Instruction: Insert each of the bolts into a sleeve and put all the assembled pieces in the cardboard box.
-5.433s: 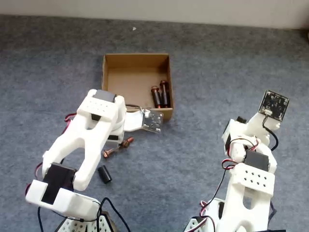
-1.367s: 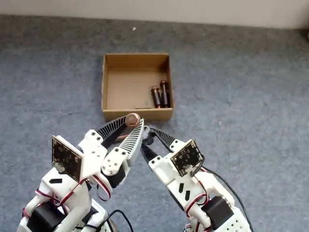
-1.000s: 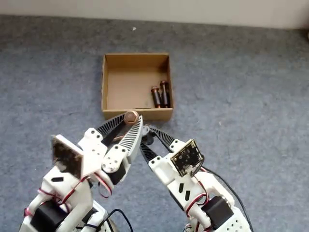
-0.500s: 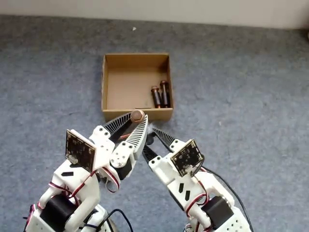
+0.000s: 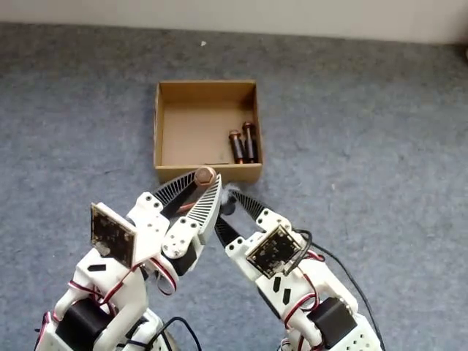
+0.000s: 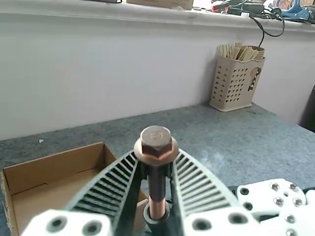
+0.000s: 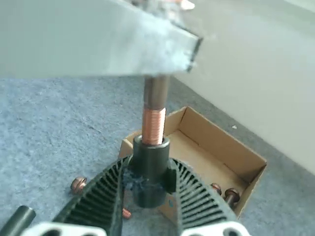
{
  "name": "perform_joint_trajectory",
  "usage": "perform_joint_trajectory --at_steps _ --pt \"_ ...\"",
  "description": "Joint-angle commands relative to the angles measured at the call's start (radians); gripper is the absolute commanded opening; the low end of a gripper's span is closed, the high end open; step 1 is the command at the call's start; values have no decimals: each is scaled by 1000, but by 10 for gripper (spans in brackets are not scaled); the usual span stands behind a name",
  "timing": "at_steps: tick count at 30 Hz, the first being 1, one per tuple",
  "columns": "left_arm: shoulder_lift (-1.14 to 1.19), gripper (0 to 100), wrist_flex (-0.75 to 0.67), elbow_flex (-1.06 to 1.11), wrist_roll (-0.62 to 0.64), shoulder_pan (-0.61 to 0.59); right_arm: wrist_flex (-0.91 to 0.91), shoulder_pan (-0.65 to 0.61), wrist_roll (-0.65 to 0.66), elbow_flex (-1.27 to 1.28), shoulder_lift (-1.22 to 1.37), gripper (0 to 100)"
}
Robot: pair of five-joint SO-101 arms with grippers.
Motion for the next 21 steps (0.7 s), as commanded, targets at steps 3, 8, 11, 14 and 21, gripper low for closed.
perform_joint_trajectory --at_steps 3,8,11,14,21 --pt "4 8 6 -28 5 -13 -99 -12 11 -101 -15 6" --pt "4 111 71 -93 11 -8 -142 -35 11 -101 -15 6" --pt "5 144 107 -104 49 -16 -142 -61 11 -101 -15 6" --pt "5 178 129 -104 60 -18 -140 -59 11 -101 -16 6" --pt "5 280 219 -105 58 -18 -134 -58 5 -82 -16 6"
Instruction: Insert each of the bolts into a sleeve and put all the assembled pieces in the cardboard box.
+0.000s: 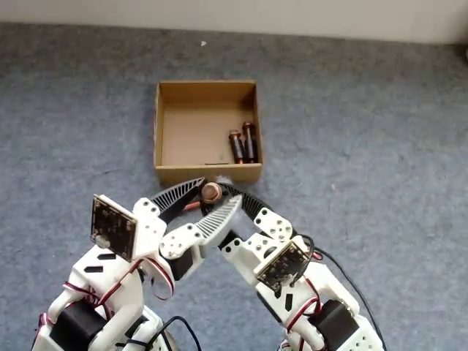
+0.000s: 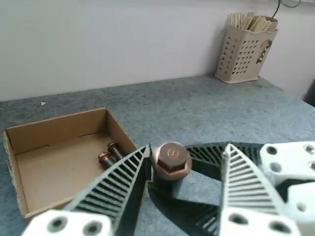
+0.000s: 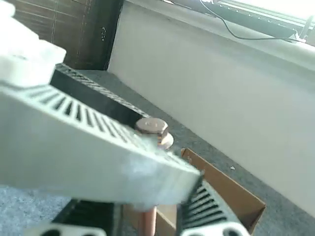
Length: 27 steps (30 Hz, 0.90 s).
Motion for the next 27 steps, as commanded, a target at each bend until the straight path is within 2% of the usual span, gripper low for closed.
perform_joint_trajectory --at_steps 1,12,18,22,27 --pt "4 289 51 -41 6 -12 -28 -5 2 -38 -16 6" --pt "4 291 51 -39 -259 -38 -33 162 0 180 -16 6" --pt "2 130 51 -25 -365 -275 -33 163 0 234 -13 6" --pt "2 11 57 2 -373 -455 -33 168 0 234 -12 6" --pt "2 12 54 122 -373 -648 -30 170 -49 234 -12 6"
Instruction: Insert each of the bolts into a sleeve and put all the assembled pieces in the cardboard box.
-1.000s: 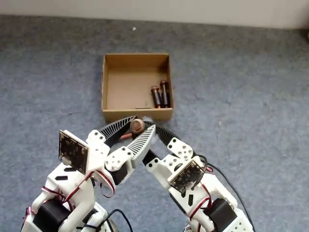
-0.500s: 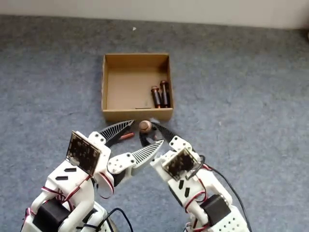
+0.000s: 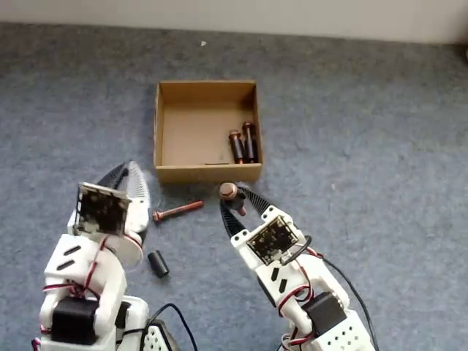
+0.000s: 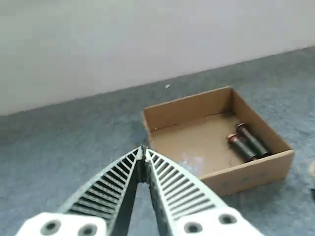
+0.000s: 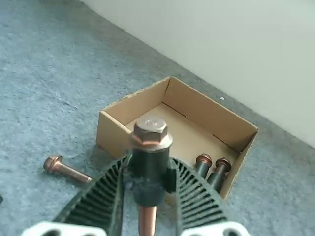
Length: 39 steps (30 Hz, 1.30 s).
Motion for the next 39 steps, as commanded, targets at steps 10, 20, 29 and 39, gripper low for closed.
perform_joint_trajectory --at_steps 10,20,29,39 --pt "2 17 -12 377 -18 -214 13 18 -49 -1 -12 6" --pt "2 17 -118 460 -18 -214 48 18 -51 -116 -4 6" --pt "2 17 -118 460 -18 -216 -122 18 -49 -394 493 6" --pt "2 17 -115 461 -20 -217 -378 127 -49 -760 1171 6"
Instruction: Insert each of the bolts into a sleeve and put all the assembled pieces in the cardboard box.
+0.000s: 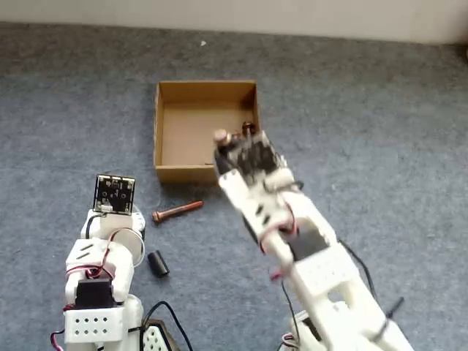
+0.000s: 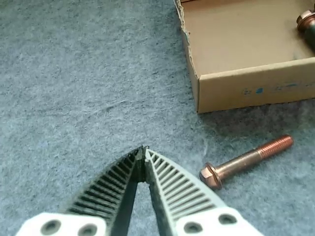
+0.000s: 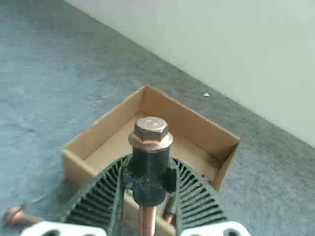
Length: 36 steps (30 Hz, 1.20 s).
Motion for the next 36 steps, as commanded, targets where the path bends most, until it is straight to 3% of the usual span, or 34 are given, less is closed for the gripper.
perform_joint_trajectory --at_steps 1,9,17,24,30,36 --pt "-8 17 -20 -4 -14 -16 -114 42 -8 -170 222 6" --pt "-8 17 -20 -4 -14 -16 -130 42 -8 -383 613 6" --pt "-8 17 -20 -4 -14 -16 -131 42 -8 -489 786 6" --pt "-8 17 -23 -4 -14 -41 -130 39 -9 -490 837 8" --pt "-8 17 -23 -4 -14 -51 -119 36 -9 -481 789 129" --pt "-8 17 -23 -8 -14 -54 111 5 -9 -481 579 131"
